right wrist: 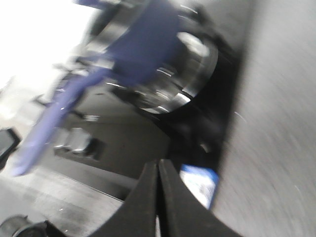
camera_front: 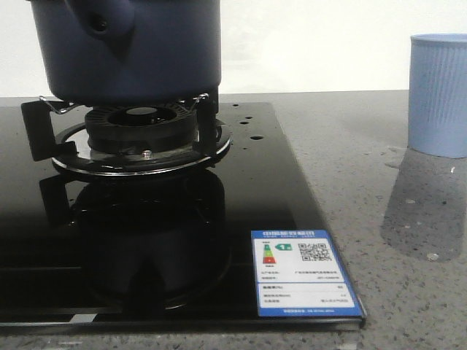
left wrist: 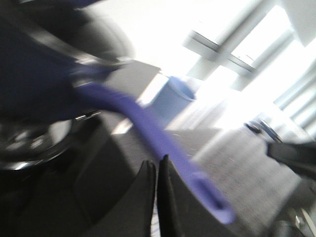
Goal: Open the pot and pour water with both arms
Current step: 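Grasp the blue knob of the pot lid with the left gripper and lift it, then reach the right gripper to the light blue cup and grasp it, then lift the cup with the right gripper and carry it over the pot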
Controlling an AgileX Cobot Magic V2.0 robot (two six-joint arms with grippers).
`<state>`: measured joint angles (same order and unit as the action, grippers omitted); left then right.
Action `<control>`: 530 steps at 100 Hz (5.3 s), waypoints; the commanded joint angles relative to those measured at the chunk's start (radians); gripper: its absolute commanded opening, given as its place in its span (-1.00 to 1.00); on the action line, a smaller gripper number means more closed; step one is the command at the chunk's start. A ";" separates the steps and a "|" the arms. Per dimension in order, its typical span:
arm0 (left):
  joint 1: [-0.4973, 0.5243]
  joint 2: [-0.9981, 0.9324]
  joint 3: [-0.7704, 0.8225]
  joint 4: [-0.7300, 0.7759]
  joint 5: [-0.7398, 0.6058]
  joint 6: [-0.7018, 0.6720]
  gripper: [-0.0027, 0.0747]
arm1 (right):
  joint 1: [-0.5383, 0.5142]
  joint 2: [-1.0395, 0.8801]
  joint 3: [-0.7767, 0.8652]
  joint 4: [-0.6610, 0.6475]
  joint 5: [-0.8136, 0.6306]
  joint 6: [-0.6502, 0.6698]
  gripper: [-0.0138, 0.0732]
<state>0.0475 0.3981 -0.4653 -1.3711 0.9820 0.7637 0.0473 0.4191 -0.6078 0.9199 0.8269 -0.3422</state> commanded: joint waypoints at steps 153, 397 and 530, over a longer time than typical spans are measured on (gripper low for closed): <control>-0.283 0.820 -0.578 -0.030 -0.420 0.790 0.51 | 0.000 0.013 -0.119 0.075 -0.365 -0.532 0.71; -0.283 0.620 -0.655 -0.352 -0.417 1.010 -0.10 | 0.204 0.464 0.126 -0.104 -1.097 -0.547 0.70; -0.283 0.612 -0.655 -0.340 -0.409 1.010 -0.12 | 0.230 0.743 0.111 -0.545 -1.456 -0.092 -0.11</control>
<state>-0.2290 1.0385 -1.0858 -1.6519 0.5608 1.7759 0.2746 1.2284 -0.4559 0.4855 -0.5329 -0.4345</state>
